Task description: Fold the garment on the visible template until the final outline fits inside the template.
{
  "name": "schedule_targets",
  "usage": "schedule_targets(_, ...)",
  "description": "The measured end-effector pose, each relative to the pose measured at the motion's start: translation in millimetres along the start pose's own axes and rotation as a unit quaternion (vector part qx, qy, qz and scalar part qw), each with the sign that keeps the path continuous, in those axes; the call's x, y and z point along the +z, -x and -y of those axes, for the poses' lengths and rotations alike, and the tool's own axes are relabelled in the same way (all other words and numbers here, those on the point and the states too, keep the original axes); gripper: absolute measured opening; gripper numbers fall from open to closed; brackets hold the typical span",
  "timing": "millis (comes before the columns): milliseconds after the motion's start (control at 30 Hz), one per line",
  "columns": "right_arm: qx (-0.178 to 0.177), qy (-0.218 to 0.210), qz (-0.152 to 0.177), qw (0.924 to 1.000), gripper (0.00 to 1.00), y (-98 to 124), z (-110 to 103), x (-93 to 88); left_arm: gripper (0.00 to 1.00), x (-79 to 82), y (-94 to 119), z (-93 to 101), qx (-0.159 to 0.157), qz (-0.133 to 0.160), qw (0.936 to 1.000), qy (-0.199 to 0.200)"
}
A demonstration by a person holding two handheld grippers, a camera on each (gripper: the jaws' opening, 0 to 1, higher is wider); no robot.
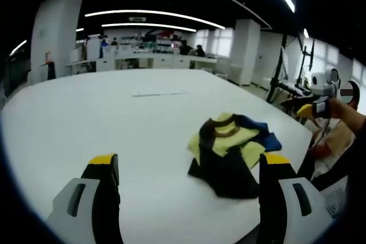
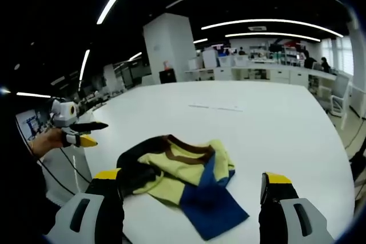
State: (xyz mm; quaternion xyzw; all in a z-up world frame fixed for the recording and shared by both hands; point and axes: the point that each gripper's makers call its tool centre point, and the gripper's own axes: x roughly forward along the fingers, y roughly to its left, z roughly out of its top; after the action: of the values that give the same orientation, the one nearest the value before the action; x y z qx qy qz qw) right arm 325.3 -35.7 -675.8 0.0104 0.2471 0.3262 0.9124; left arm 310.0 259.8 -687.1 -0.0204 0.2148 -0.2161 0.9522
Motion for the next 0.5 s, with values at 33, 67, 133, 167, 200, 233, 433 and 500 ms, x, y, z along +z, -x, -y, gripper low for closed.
schedule_targets(33,-0.001,-0.002,0.000,1.0000,0.99,0.5,0.0,-0.2,0.99,1.6,-0.3,0.0,0.000,0.002,1.0000,-0.001)
schedule_targets(67,-0.001,-0.002,0.000,1.0000,0.99,0.7,-0.2,-0.2,0.99,2.6,-0.5,0.1,-0.001,0.004,1.0000,-0.002)
schedule_targets(133,-0.002,0.000,0.001,1.0000,0.99,0.9,-0.3,0.5,0.99,5.0,-0.7,1.0,-0.004,0.009,1.0000,0.001)
schedule_targets(167,-0.003,0.002,0.003,1.0000,0.99,1.3,-0.4,1.6,0.99,5.8,-0.6,1.5,-0.005,0.010,0.9999,0.002)
schedule_targets(200,-0.003,0.003,0.005,1.0000,0.99,1.5,-0.5,2.4,0.99,6.7,-0.2,2.3,-0.005,0.013,0.9999,0.004)
schedule_targets(233,-0.002,0.003,0.006,1.0000,0.99,1.8,-0.6,3.2,0.99,7.3,0.3,2.8,-0.005,0.015,0.9999,0.005)
schedule_targets(433,-0.002,0.005,0.009,0.9999,0.99,1.6,0.3,4.2,0.99,5.1,3.1,1.2,-0.002,0.013,0.9999,0.003)
schedule_targets(500,-0.002,0.003,0.011,0.9999,0.99,0.8,1.0,4.3,0.99,4.4,3.6,0.1,0.000,0.013,0.9999,0.004)
